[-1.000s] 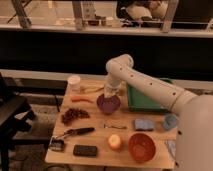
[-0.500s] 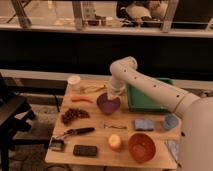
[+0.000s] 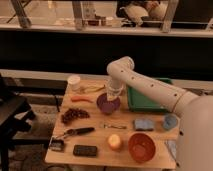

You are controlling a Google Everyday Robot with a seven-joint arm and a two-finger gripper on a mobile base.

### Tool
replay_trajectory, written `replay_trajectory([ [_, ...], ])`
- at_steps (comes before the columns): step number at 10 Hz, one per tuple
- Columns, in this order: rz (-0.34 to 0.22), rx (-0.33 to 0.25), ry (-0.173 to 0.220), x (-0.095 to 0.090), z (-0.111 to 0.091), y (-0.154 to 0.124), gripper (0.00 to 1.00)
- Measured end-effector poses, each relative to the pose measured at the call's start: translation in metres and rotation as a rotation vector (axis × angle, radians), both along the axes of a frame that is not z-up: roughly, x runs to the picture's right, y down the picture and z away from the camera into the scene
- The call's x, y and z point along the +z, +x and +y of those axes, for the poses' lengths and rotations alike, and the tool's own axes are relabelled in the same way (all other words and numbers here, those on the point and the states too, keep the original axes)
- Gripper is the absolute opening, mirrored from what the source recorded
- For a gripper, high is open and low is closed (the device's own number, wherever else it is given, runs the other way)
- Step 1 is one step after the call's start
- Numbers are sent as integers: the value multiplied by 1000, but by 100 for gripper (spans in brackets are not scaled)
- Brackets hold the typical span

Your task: Place banana in purple bowl

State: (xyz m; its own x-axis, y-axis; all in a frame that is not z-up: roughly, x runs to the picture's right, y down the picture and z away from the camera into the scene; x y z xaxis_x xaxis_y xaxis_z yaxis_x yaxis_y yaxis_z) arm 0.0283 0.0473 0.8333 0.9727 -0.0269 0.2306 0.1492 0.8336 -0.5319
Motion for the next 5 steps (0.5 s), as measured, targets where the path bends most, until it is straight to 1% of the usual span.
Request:
replay_trajectory([
  [1, -2, -3, 3, 0, 1, -2, 74],
  [2, -3, -6, 7, 0, 2, -1, 79],
  [3, -12, -7, 29, -2, 4, -2, 80],
  [4, -14, -3, 58, -2, 5, 1, 80],
  [5, -13, 0, 71, -1, 6, 4, 80],
])
